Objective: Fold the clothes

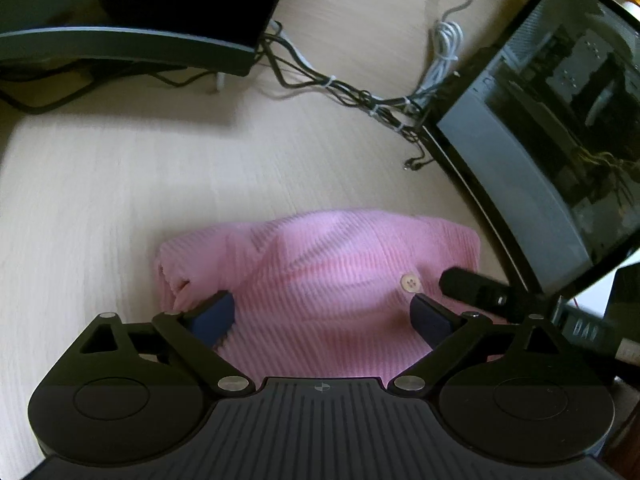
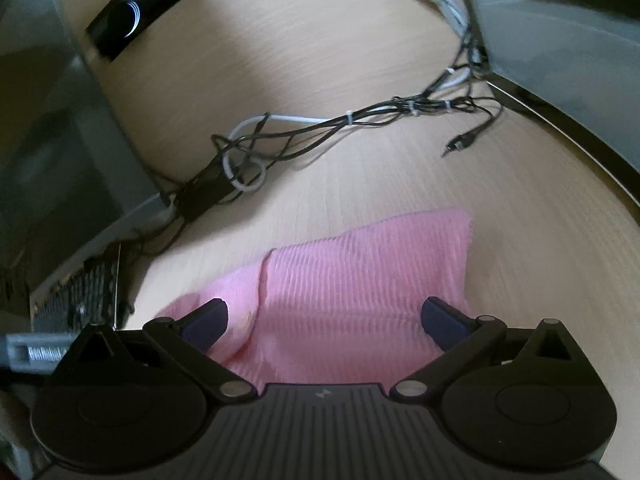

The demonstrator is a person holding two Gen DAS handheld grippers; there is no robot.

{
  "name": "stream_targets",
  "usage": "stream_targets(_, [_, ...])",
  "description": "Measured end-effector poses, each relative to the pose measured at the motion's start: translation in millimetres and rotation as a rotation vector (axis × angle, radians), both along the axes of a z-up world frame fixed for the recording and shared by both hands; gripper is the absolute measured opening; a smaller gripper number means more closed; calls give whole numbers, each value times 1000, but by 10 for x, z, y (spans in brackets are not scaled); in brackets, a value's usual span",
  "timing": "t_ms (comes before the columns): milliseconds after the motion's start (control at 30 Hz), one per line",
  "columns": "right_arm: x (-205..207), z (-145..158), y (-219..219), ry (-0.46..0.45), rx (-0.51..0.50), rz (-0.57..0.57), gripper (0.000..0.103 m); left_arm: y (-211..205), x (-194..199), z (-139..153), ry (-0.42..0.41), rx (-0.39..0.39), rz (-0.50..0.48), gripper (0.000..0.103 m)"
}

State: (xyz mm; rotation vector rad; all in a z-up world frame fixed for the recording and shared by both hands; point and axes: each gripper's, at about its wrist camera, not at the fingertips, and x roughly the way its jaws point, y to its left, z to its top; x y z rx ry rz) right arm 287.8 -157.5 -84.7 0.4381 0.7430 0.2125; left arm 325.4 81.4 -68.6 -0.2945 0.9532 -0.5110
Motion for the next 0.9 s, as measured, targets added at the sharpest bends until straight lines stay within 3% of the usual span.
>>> stream_targets(267, [61, -47, -121, 26, 75, 15, 103, -38, 32, -8, -22, -25, -34, 103])
stream_targets(400, [87, -38, 64, 23, -73, 94, 103, -61, -66, 18, -63, -21, -5, 103])
stream_targets(533, [-55, 103, 33, -78, -193, 96, 103, -24, -409, 183, -99, -56, 79, 103])
stream_targets(667, [-206, 252, -12, -185, -311, 92, 103, -95, -741, 294, -139, -99, 67, 103])
stream_targets(767, [-320, 365, -46, -265, -399, 90, 103, -186, -850, 241, -118, -98, 83, 103])
stream_targets(900, [-160, 238, 0, -256, -579, 125, 103, -250, -886, 128, -36, -97, 119, 103])
